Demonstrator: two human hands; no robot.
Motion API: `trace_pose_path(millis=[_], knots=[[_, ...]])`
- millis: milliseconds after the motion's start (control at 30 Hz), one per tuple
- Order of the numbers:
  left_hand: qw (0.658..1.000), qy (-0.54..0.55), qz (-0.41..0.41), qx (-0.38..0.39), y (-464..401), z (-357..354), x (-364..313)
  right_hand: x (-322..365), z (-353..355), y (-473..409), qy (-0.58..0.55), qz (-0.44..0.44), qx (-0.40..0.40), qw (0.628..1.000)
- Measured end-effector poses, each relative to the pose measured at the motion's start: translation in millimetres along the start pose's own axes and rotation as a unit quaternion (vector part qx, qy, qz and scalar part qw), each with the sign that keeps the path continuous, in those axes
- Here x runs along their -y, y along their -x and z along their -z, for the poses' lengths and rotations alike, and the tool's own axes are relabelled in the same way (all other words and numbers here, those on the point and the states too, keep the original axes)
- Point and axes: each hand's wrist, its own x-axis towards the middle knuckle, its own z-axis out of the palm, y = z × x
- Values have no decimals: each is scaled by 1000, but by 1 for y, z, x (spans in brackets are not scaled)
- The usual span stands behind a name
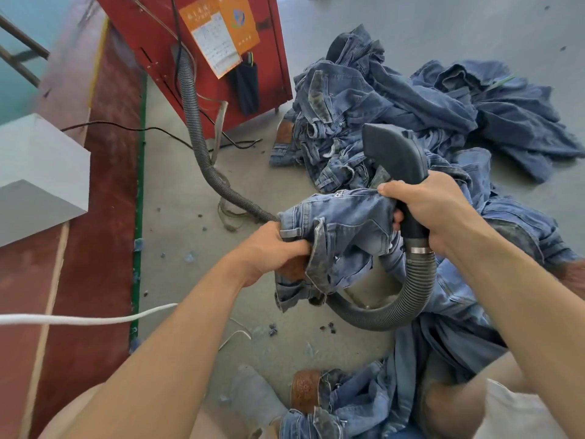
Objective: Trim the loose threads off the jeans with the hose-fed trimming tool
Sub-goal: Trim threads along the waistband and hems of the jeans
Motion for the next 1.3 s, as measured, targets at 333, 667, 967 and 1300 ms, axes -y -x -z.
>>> trace_pose_path(millis=[333, 667, 967, 1300], knots=[[976, 216, -4, 18, 11, 4, -8, 4, 10, -8, 22, -19, -19, 999], [947, 311, -68, 39, 22, 27, -20, 24, 24, 35, 257, 131, 47, 956], [973, -126, 94, -169, 4, -13, 3, 6, -5, 41, 194, 80, 40, 977], [858, -347, -16, -378, 4, 24, 26, -14, -11, 34, 267, 79, 74, 958]])
